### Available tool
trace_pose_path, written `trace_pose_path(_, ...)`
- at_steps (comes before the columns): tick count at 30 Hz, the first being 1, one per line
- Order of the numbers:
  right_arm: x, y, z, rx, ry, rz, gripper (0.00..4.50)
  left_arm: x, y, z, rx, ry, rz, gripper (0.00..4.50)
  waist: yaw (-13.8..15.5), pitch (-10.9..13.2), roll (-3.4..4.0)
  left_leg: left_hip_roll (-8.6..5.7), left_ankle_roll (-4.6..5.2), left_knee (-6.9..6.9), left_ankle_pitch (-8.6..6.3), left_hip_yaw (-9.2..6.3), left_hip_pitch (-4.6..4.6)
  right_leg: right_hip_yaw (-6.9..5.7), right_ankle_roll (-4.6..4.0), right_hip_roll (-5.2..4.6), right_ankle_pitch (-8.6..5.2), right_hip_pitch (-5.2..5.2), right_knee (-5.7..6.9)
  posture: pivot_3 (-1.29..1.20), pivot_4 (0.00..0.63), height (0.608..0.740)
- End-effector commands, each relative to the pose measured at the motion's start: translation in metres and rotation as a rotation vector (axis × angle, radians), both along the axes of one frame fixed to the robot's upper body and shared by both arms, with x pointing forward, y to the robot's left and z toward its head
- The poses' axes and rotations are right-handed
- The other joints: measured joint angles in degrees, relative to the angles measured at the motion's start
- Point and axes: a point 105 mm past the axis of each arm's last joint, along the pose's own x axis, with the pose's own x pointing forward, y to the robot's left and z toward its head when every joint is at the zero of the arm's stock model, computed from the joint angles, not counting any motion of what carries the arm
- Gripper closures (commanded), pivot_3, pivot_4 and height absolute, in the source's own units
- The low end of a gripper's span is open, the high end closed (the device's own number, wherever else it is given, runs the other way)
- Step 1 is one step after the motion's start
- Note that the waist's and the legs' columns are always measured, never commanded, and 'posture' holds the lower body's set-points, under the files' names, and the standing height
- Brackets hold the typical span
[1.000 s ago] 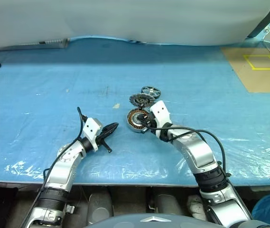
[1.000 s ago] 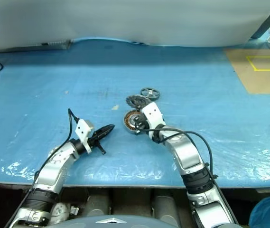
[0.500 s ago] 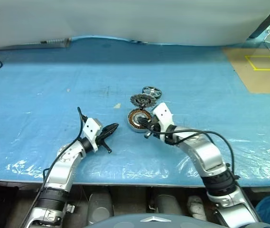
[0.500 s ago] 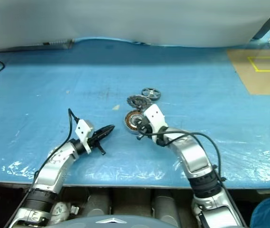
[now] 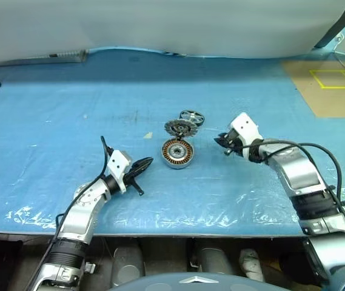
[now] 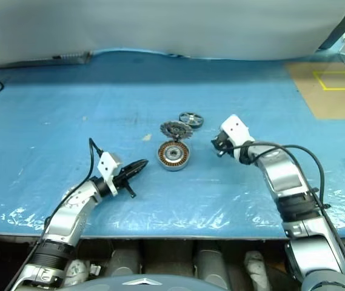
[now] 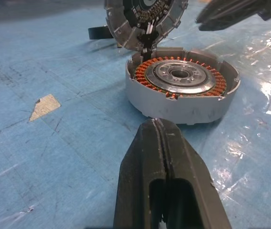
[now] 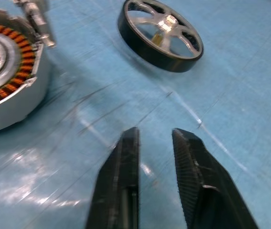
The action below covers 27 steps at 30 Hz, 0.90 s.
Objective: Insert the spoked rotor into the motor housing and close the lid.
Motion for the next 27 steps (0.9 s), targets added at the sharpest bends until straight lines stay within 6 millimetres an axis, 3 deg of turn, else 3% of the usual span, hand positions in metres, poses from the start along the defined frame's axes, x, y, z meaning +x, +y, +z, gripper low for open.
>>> trace_pose_path(1,0.021,0.005,0.015,0.009,-0.066,0.014,2.12,0.001,0.0,0.009,-0.012,-0.035,-0.006,4.5,-0.06,0.0,0.0,0.0,0.0,0.01,0.0,0.0,0.0,0.0,0.0,0.0,0.0,-0.01,0.02,0.0,0.15,0.74)
trace_pose_path(5,0.045,0.014,0.027,0.057,-0.088,0.008,0.73,0.001,0.001,0.01,-0.012,-0.036,-0.003,4.5,-0.03,0.0,0.0,0.01,0.01,0.16,0.0,0.02,-0.07,0.01,-0.03,-0.01,-0.01,-0.09,0.23,0.0,0.15,0.74)
trace_pose_path(12,0.071,0.026,0.04,0.105,-0.1,-0.005,0.73,0.0,0.0,0.01,-0.014,-0.038,0.003,4.5,0.06,0.01,0.02,0.06,0.02,0.47,-0.01,0.02,-0.13,0.01,-0.08,-0.04,-0.02,-0.2,0.58,0.0,0.15,0.74)
trace_pose_path(27,0.073,0.044,0.021,0.038,-0.066,0.064,0.73,-0.001,0.001,0.012,-0.023,-0.045,0.027,4.5,0.14,0.02,0.03,0.15,0.26,0.7,0.11,0.03,-0.7,-0.05,-0.22,-0.04,0.03,-0.77,0.8,0.0,0.15,0.74)
